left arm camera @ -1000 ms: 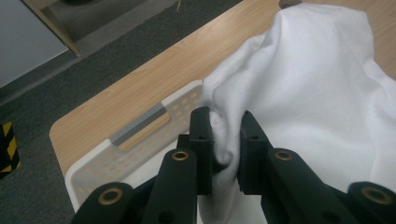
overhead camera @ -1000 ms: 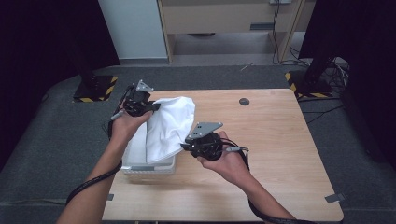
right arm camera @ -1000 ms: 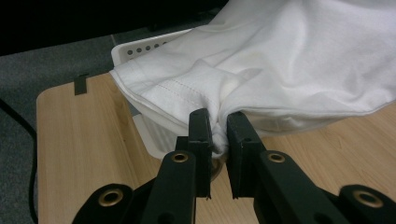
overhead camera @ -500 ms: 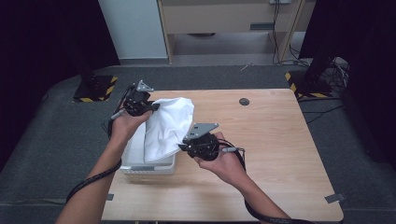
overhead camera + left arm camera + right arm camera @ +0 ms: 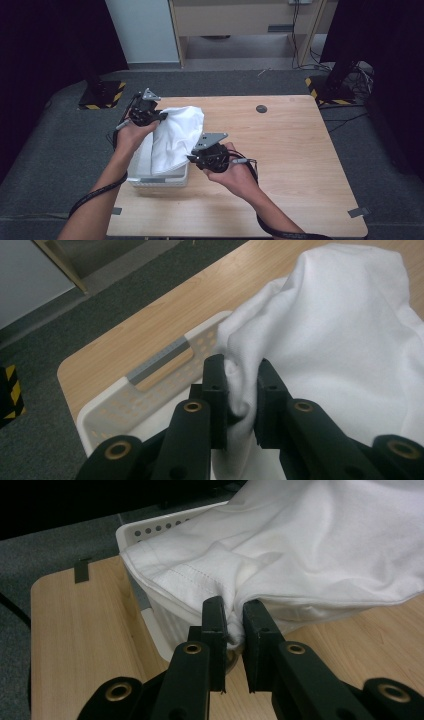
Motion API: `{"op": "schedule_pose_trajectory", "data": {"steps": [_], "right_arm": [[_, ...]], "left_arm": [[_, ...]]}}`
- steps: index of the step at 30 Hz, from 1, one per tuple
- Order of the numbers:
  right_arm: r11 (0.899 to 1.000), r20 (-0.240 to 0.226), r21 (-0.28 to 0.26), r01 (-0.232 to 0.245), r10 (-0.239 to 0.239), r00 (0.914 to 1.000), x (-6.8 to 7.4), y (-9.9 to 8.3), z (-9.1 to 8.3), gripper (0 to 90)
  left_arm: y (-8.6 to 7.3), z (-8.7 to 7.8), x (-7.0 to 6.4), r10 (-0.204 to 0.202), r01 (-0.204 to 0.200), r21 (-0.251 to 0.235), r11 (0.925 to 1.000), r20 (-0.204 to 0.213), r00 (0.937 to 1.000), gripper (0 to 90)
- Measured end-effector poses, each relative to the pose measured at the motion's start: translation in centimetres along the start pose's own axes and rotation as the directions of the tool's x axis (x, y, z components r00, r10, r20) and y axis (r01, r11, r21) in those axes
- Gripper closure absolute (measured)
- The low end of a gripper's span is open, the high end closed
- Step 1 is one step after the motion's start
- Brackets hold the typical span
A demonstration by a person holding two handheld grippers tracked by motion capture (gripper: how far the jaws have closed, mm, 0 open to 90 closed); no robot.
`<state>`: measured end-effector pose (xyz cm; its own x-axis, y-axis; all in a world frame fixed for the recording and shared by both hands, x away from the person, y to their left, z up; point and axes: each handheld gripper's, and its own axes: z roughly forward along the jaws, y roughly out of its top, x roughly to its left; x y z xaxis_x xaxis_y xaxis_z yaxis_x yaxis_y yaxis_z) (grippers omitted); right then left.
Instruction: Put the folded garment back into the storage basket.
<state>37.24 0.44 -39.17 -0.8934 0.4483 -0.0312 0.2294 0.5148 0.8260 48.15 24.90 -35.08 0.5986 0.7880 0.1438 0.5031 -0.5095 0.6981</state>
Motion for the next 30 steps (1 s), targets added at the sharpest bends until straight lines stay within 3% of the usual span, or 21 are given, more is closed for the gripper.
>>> {"op": "schedule_pose_trajectory", "data": {"steps": [30], "right_arm": [[1.000,-0.005,0.013,0.000,0.001,1.0000,0.7,0.7,2.7,81.6]], "left_arm": [[-1.5,0.2,1.7,-0.005,0.005,-0.001,1.0000,-0.006,1.0000,79.8]]}}
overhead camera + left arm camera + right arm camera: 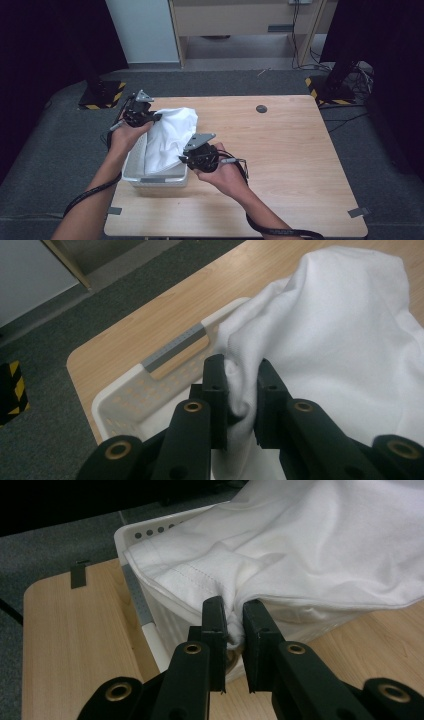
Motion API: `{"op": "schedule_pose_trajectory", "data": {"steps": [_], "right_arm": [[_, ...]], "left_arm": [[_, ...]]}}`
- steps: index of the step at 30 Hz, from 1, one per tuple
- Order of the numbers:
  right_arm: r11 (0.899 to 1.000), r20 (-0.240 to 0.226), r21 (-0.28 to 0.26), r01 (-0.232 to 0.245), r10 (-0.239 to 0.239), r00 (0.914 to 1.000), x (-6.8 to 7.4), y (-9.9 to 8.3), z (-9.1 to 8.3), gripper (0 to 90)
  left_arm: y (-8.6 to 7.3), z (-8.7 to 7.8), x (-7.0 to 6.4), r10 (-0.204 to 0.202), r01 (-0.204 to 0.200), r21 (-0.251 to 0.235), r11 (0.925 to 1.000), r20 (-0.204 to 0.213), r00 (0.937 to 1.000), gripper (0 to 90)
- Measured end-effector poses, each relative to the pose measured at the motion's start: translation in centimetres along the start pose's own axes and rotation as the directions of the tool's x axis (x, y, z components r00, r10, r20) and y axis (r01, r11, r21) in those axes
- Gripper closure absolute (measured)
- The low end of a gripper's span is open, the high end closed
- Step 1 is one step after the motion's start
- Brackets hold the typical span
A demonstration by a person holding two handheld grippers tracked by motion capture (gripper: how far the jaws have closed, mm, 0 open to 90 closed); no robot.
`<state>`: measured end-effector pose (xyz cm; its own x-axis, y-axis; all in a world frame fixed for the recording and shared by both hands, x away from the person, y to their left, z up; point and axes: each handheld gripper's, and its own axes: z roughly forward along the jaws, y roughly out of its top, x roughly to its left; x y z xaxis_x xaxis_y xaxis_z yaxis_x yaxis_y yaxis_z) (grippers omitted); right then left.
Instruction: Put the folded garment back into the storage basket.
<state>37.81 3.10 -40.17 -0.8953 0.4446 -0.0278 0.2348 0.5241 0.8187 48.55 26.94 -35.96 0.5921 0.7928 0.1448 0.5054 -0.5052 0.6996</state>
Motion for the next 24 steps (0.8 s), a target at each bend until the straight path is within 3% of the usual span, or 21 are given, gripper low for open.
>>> {"op": "schedule_pose_trajectory", "data": {"steps": [24], "right_arm": [[1.000,0.002,0.013,0.010,-0.010,1.0000,0.4,0.6,1.8,81.6]], "left_arm": [[-0.7,0.2,1.1,0.000,0.000,-0.002,1.0000,-0.012,0.9999,79.8]]}}
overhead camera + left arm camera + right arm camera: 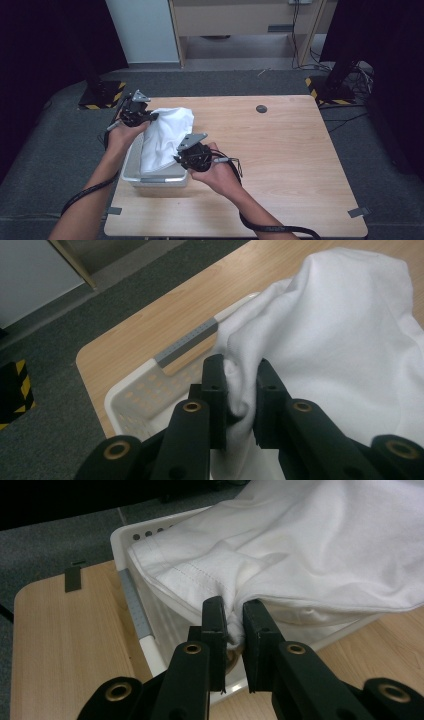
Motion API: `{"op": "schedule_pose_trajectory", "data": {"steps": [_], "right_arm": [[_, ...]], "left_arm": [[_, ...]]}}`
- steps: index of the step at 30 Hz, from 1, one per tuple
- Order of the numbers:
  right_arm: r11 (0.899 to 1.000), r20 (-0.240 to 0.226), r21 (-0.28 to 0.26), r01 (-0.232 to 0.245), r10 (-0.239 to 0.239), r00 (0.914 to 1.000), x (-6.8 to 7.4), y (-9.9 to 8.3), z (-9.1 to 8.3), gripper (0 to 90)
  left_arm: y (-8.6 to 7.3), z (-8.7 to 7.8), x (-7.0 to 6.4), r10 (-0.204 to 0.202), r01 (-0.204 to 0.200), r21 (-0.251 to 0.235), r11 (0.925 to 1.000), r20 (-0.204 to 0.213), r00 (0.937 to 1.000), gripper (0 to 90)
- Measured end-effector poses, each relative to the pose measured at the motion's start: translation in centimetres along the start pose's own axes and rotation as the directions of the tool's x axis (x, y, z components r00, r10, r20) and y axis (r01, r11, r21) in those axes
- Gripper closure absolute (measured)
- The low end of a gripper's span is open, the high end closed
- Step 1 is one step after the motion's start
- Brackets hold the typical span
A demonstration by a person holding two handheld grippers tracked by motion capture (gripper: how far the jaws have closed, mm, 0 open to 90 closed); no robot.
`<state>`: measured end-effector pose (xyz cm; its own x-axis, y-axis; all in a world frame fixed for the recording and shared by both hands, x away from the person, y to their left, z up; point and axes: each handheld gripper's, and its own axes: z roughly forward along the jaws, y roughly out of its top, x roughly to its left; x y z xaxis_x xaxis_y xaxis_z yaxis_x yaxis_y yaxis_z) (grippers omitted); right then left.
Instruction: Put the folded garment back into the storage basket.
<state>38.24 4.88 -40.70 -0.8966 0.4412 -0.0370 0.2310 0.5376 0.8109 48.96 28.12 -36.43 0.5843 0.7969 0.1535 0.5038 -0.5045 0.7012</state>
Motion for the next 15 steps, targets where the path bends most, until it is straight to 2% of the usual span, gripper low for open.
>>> {"op": "schedule_pose_trajectory", "data": {"steps": [15], "right_arm": [[1.000,-0.006,0.019,-0.003,0.003,1.0000,0.2,-0.2,1.3,81.5]], "left_arm": [[-1.1,0.4,0.5,-0.007,0.007,0.014,0.9999,-0.009,0.9999,79.8]]}}
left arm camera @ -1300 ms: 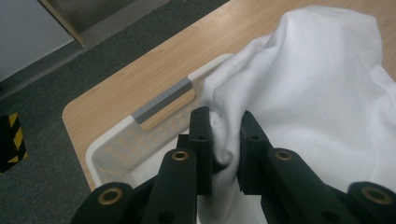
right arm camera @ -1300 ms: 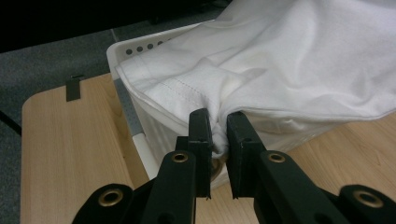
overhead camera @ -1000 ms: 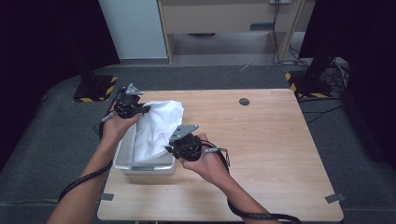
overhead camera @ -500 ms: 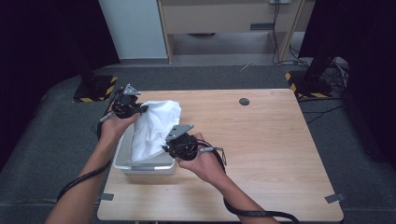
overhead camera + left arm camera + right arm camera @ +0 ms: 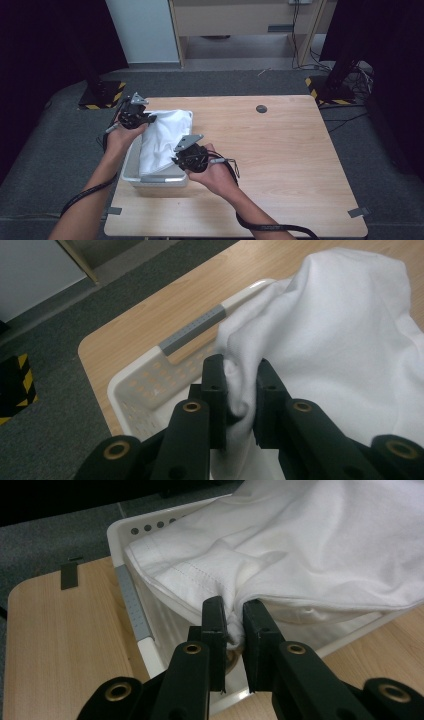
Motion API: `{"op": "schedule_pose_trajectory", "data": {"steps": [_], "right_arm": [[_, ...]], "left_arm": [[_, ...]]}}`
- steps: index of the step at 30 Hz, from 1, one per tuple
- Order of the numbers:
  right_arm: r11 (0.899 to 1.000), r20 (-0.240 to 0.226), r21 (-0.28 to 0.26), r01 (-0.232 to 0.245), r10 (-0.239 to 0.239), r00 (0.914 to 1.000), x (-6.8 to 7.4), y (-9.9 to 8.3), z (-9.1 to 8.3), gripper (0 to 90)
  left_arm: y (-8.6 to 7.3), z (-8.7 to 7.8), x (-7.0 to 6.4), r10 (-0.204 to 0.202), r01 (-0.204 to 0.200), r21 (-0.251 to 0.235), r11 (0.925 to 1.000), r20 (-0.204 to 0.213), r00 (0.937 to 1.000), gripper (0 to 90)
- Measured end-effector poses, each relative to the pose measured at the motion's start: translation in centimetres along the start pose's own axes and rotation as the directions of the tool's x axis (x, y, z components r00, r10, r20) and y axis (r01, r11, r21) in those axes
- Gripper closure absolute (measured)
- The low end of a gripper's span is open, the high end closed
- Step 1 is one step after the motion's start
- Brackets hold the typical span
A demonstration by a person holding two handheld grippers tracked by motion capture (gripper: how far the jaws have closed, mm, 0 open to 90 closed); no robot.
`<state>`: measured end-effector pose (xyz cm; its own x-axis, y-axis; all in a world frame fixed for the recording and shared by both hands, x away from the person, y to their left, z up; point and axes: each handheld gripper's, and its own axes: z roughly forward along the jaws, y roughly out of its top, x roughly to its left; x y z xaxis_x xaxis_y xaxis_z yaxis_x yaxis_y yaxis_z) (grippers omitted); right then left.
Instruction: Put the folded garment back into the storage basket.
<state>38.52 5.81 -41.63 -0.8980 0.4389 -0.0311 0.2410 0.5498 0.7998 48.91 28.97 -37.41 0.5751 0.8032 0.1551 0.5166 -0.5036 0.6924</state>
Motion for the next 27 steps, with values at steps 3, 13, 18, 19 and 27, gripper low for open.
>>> {"op": "schedule_pose_trajectory", "data": {"steps": [3,13,18,19,27], "right_arm": [[1.000,0.005,-0.001,-0.002,0.002,1.0000,0.0,0.0,0.3,81.5],[1.000,0.008,0.013,-0.017,0.017,0.9998,0.0,-0.3,1.5,81.4],[1.000,0.008,0.020,-0.020,0.020,0.9998,-0.2,-0.5,2.1,80.8],[0.999,0.010,0.023,-0.025,0.024,0.9997,-0.2,-0.5,2.2,79.6],[0.999,0.017,0.031,-0.014,0.014,0.9998,-0.4,-1.4,2.3,32.2]], "left_arm": [[-0.2,0.0,0.1,-0.003,0.003,0.001,1.0000,-0.002,1.0000,79.8],[-0.9,0.7,0.4,-0.010,0.010,0.000,1.0000,-0.004,0.9999,79.6],[-1.1,1.2,0.7,-0.018,0.018,0.007,0.9998,-0.008,0.9998,78.6],[-1.2,1.3,0.8,-0.024,0.024,0.012,0.9996,-0.013,0.9996,76.0],[-1.6,2.1,0.3,-0.059,0.061,0.035,0.9975,-0.041,0.9974,27.4]]}}
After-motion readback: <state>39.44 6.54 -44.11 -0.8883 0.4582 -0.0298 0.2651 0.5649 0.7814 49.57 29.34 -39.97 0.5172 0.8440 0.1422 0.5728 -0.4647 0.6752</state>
